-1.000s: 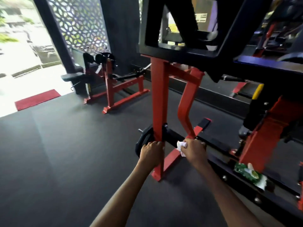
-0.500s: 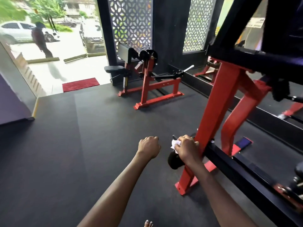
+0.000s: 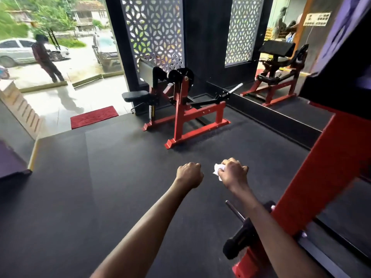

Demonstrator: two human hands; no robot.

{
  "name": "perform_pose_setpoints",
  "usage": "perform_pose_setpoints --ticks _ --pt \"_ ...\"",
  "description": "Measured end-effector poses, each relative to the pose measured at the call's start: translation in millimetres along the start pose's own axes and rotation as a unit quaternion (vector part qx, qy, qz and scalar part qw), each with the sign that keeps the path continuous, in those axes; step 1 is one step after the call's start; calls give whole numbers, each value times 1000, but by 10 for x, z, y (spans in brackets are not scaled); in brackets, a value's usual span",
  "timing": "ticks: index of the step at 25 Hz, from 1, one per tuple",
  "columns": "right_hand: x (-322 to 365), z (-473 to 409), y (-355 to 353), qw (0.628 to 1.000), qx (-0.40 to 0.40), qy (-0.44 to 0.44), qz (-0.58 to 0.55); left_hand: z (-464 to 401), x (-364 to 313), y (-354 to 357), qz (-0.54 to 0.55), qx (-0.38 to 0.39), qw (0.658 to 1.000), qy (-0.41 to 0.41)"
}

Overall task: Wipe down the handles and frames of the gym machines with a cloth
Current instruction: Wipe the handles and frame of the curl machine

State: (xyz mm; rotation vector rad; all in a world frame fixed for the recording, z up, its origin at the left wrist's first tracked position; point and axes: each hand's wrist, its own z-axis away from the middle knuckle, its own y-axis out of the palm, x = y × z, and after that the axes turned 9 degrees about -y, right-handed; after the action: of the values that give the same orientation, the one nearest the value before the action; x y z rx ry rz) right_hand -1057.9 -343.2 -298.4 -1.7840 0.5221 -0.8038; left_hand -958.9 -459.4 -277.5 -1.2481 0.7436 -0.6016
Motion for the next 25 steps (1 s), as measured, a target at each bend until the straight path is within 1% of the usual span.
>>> perform_pose_setpoints --ticks 3,8,9,10,11,12,14,15,17,20,22,25 --pt "-106 -858 169 999 -4 31 11 -920 -72 -92 -6 6 1000 25" --pt "-430 -2277 397 995 -23 90 27 -2569 -287 -284 -19 8 996 90" --pt "-494 -2534 399 994 -18 98 34 -2870 -328 -350 -34 5 993 117" --pt "-500 -2598 384 995 -9 99 31 -2936 -321 -394 -38 16 992 118" --pt "-623 -3047 446 992 -23 117 31 -3464 -429 -464 -36 18 990 134" --pt "-771 -3689 469 987 -41 149 38 -4171 -606 -631 -34 12 986 161" --pt "-829 -3936 378 985 -34 164 44 -4469 -682 -698 -34 9 985 170" --pt "-927 -4176 396 983 -45 170 42 -4750 -780 -744 -26 13 981 190" --pt "-1180 -4754 491 979 -40 188 64 -5425 -1005 -757 -27 24 976 213" --pt "-1611 -5626 677 974 -35 216 60 -6492 -1356 -723 -34 34 973 225" --pt "-1921 -6249 772 974 -28 215 61 -7145 -1632 -729 -25 28 973 229" --pt "-2362 -7128 830 976 -18 207 65 -8023 -2021 -817 -41 30 972 228"
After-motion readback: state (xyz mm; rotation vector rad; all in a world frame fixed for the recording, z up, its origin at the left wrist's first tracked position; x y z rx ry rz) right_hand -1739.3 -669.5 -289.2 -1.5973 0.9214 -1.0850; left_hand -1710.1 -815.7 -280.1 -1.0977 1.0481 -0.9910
